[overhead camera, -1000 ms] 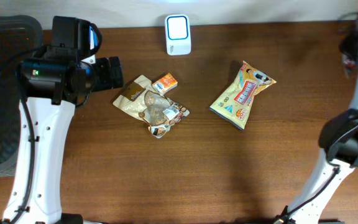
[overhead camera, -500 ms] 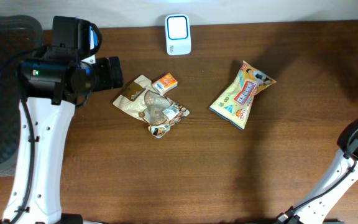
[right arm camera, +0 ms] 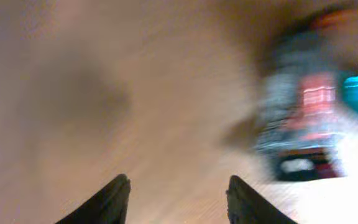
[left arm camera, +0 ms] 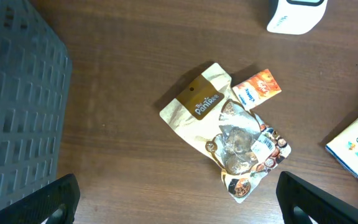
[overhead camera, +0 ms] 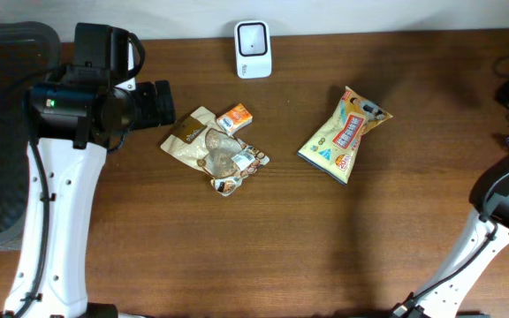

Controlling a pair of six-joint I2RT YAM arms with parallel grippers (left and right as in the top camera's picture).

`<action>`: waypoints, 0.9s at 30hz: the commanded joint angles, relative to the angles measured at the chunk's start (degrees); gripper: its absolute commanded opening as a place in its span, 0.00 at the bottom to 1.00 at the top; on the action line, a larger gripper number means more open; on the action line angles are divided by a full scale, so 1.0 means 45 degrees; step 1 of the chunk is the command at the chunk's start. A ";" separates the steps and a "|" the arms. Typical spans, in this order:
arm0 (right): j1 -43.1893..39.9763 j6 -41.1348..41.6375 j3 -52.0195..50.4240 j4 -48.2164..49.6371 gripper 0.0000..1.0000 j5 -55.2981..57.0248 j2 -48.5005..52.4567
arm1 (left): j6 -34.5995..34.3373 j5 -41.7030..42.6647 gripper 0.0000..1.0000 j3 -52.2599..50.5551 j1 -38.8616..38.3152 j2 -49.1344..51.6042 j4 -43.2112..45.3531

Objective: Scan the item barcode
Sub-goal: 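Carry the black packet far right and release it by the bottle, then return the right gripper to the yellow bag and grasp its edge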

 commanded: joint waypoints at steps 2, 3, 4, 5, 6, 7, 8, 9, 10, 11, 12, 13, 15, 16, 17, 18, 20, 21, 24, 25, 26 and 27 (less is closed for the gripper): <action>0.1379 -0.1622 0.0291 -0.0976 0.72 -0.5547 -0.1564 | -0.0121 -0.0092 0.99 0.0078 0.0005 0.0044 -0.0029; 0.1710 -0.1627 0.0287 -0.1501 0.75 -0.5916 -0.1559 | -0.0121 -0.0097 0.99 0.0078 0.0005 0.0044 -0.0029; 0.2050 -0.1637 0.0228 -0.2059 0.77 -0.5960 -0.1554 | -0.0121 -0.0097 0.99 0.0078 0.0005 0.0044 -0.0029; 0.2336 -0.1836 0.0185 -0.2540 0.78 -0.5960 -0.1554 | -0.0121 -0.0092 0.99 0.0078 0.0005 0.0044 -0.0029; 0.2710 -0.2346 0.0165 -0.3186 0.78 -0.5955 -0.1554 | -0.0121 -0.0092 0.99 0.0078 0.0005 0.0044 -0.0029; 0.3011 -0.2943 0.0131 -0.3725 0.78 -0.5897 -0.1545 | -0.0121 -0.0092 0.99 0.0078 0.0005 0.0044 -0.0029; 0.3725 -0.3643 0.0024 -0.4469 0.69 -0.5304 -0.1535 | -0.0121 -0.0092 0.99 0.0078 0.0005 0.0044 -0.0029; 0.4148 -0.3721 -0.0058 -0.4799 0.63 -0.4585 -0.1511 | -0.0121 -0.0097 0.99 0.0078 0.0005 0.0044 -0.0029; 0.4503 -0.3716 -0.0146 -0.4964 0.52 -0.3891 -0.1477 | -0.0121 -0.0092 0.99 0.0078 0.0005 0.0044 -0.0029; 0.4838 -0.3711 -0.0253 -0.5061 0.43 -0.3303 -0.1443 | -0.0121 -0.0092 0.99 0.0078 0.0005 0.0044 -0.0029; 0.5236 -0.3653 -0.0452 -0.5085 0.31 -0.2739 -0.1409 | -0.0121 -0.0097 0.99 0.0078 0.0005 0.0044 -0.0029; 0.5547 -0.3507 -0.0690 -0.5042 0.27 -0.2453 -0.1394 | -0.0121 -0.0092 0.99 0.0078 0.0005 0.0044 -0.0029; 0.6086 -0.3473 -0.1297 -0.4794 0.26 -0.2370 -0.1389 | -0.0121 -0.0092 0.99 0.0078 0.0005 0.0044 -0.0029; 0.6348 -0.3473 -0.1715 -0.4541 0.26 -0.2365 -0.1389 | -0.0121 -0.0097 0.99 0.0078 0.0005 0.0044 -0.0029; 0.6606 -0.3468 -0.2249 -0.4197 0.25 -0.2297 -0.1389 | -0.0121 -0.0097 0.99 0.0078 0.0005 0.0044 -0.0029; 0.6751 -0.3288 -0.2657 -0.3939 0.25 -0.2093 -0.1389 | -0.0121 -0.0092 0.99 0.0078 0.0005 0.0044 -0.0029; 0.6936 -0.2050 -0.3672 -0.3405 0.24 -0.0865 -0.1389 | -0.0121 -0.0092 0.99 0.0078 0.0005 0.0044 -0.0029; 0.6946 -0.1443 -0.4318 -0.2982 0.24 -0.0282 -0.1389 | -0.0121 -0.0097 0.99 0.0078 0.0005 0.0044 -0.0029; 0.6912 -0.1268 -0.6329 -0.0962 0.24 -0.0170 -0.1389 | -0.0121 -0.0092 0.99 0.0078 0.0005 0.0044 -0.0029; 0.6912 -0.1268 -0.7091 -0.0194 0.18 -0.0287 -0.1389 | -0.0121 -0.0092 0.99 0.0078 0.0005 0.0044 -0.0029; 0.6921 -0.1263 -0.7601 0.0214 0.11 -0.0544 -0.1389 | -0.0121 -0.0092 0.99 0.0078 0.0005 0.0044 -0.0029; 0.6926 -0.1263 -0.7936 0.0306 0.04 -0.1073 -0.1389 | -0.0121 -0.0092 0.99 0.0078 0.0005 0.0044 -0.0029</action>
